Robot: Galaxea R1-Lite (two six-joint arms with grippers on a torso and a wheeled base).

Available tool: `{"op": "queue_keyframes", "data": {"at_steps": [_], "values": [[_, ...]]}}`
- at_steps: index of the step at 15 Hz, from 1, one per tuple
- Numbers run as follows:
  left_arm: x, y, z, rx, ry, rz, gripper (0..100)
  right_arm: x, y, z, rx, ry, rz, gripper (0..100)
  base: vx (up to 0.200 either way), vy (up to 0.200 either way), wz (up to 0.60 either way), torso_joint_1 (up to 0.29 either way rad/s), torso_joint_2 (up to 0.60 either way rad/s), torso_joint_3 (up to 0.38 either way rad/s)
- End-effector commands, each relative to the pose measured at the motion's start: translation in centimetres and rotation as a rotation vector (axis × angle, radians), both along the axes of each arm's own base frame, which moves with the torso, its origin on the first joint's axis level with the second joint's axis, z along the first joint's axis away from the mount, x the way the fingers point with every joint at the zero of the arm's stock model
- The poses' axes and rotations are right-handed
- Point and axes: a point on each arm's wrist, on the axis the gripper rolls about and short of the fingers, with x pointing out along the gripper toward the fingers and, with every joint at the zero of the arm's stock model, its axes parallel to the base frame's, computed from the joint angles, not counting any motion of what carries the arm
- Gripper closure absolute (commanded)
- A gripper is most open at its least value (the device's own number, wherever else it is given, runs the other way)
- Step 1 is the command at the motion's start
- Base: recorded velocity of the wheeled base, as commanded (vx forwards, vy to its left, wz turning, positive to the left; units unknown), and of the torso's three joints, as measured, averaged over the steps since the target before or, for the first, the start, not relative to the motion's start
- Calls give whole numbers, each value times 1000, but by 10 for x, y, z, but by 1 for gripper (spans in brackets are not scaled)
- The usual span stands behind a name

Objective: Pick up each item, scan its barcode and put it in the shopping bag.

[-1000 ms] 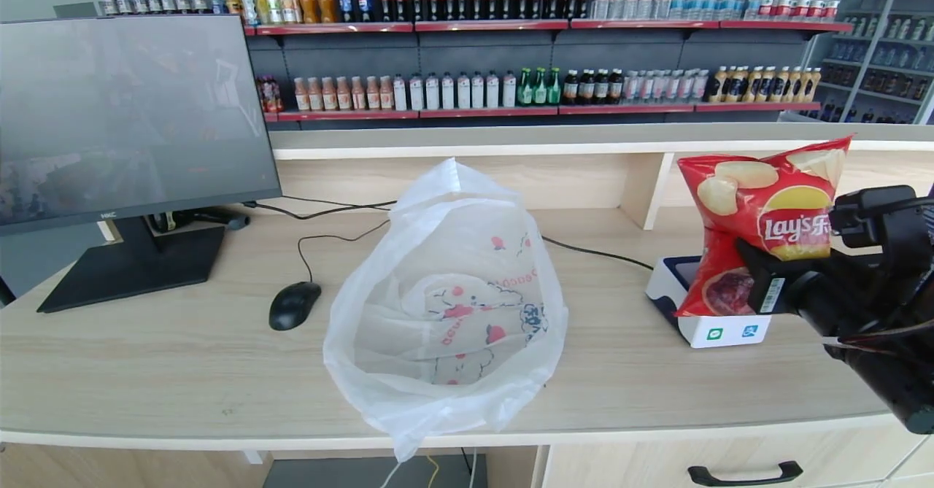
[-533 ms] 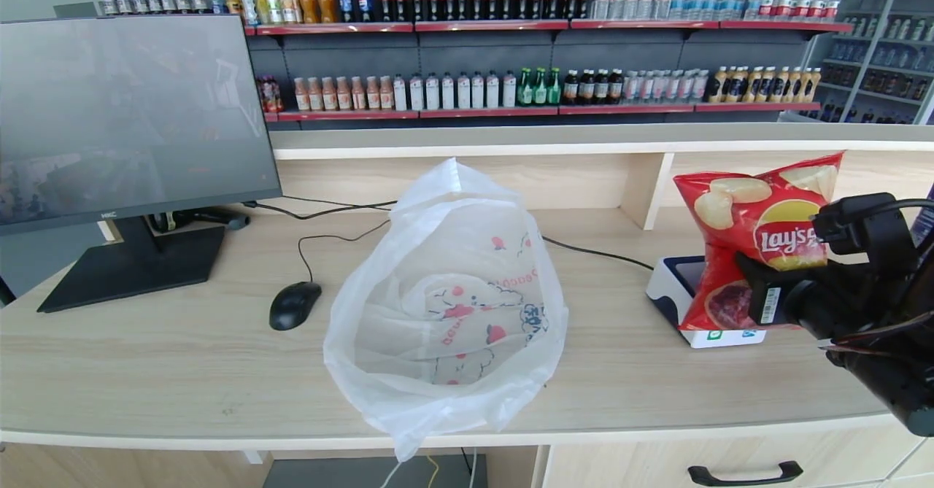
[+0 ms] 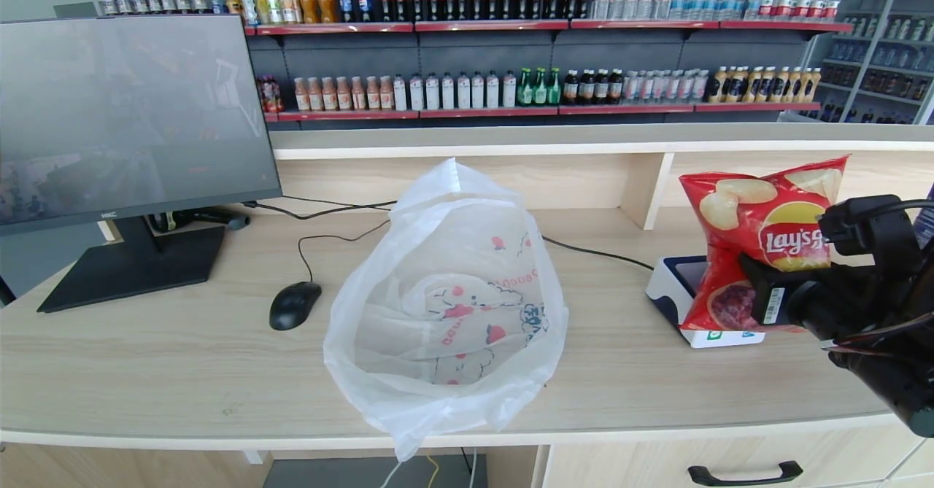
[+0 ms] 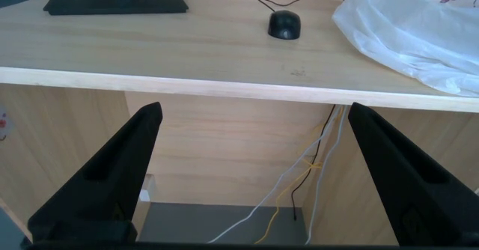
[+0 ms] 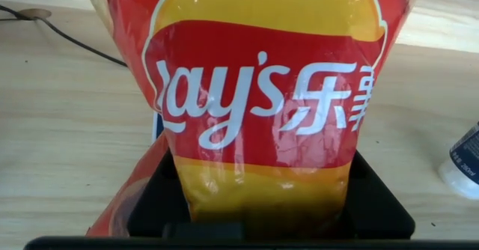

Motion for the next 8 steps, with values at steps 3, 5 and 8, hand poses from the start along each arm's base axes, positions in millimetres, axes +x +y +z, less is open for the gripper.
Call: {"op": "queue_keyframes", "data": {"at_steps": [3, 5, 8], "values": [[0, 0, 0, 0, -1, 0, 0, -1, 0, -1, 10, 3, -1, 100, 0, 0, 0, 0, 0, 0], [0, 0, 0, 0, -1, 0, 0, -1, 0, -1, 21, 1, -1, 100, 0, 0, 0, 0, 0, 0], [0, 0, 0, 0, -1, 0, 0, -2, 0, -1, 23, 0, 0, 100, 0, 0, 0, 0, 0, 0]]}}
